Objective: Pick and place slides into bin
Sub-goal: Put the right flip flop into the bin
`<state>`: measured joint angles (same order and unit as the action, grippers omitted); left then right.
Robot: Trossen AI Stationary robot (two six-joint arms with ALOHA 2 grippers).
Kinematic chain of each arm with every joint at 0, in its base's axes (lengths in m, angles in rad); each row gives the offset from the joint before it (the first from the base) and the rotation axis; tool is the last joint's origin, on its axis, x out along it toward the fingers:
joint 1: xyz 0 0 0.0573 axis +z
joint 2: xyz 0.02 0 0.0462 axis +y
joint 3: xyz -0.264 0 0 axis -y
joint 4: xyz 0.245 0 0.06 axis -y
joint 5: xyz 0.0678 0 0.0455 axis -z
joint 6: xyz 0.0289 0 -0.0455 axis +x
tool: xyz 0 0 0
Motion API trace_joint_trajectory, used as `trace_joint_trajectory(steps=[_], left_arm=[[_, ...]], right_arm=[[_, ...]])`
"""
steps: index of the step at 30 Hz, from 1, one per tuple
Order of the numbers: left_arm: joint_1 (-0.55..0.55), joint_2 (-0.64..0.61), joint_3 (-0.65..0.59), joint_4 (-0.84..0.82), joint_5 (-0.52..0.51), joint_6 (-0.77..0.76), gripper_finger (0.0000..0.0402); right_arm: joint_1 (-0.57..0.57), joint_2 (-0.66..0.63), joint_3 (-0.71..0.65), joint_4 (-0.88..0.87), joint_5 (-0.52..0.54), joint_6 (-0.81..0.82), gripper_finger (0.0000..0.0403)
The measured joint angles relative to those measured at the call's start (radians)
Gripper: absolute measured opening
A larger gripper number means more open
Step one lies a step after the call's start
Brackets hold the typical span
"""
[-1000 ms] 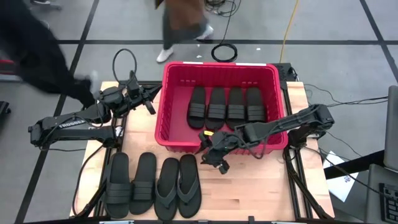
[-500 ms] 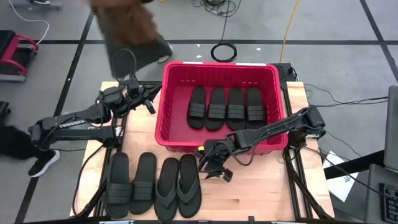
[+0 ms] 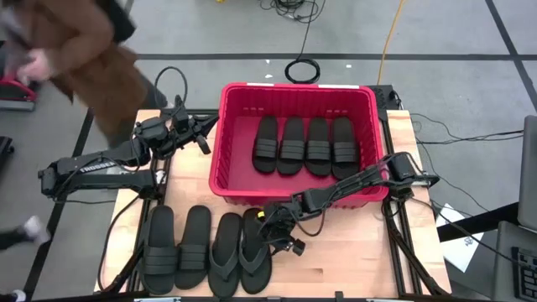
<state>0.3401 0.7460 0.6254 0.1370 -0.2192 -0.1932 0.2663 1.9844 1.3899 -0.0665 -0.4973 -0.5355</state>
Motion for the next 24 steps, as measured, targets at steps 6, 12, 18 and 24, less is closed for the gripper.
trace_joint_trajectory(steps=[6, 12, 18, 24], left_arm=[[0.0, 0.0, 0.0, -0.005, 0.0, -0.027, 0.0018], [0.0, 0.0, 0.0, -0.005, 0.0, -0.027, 0.0002], [0.0, 0.0, 0.0, -0.005, 0.0, -0.028, 0.0015], [0.0, 0.0, 0.0, -0.005, 0.001, -0.026, 0.0018]], right_arm=[[0.011, 0.061, 0.0, 0.083, 0.053, 0.054, 0.0177], [0.011, 0.074, -0.001, 0.067, 0.055, 0.096, 0.0177], [0.01, 0.086, 0.001, 0.111, 0.104, 0.083, 0.0177], [0.025, 0.111, 0.002, 0.126, 0.1, 0.105, 0.0177]])
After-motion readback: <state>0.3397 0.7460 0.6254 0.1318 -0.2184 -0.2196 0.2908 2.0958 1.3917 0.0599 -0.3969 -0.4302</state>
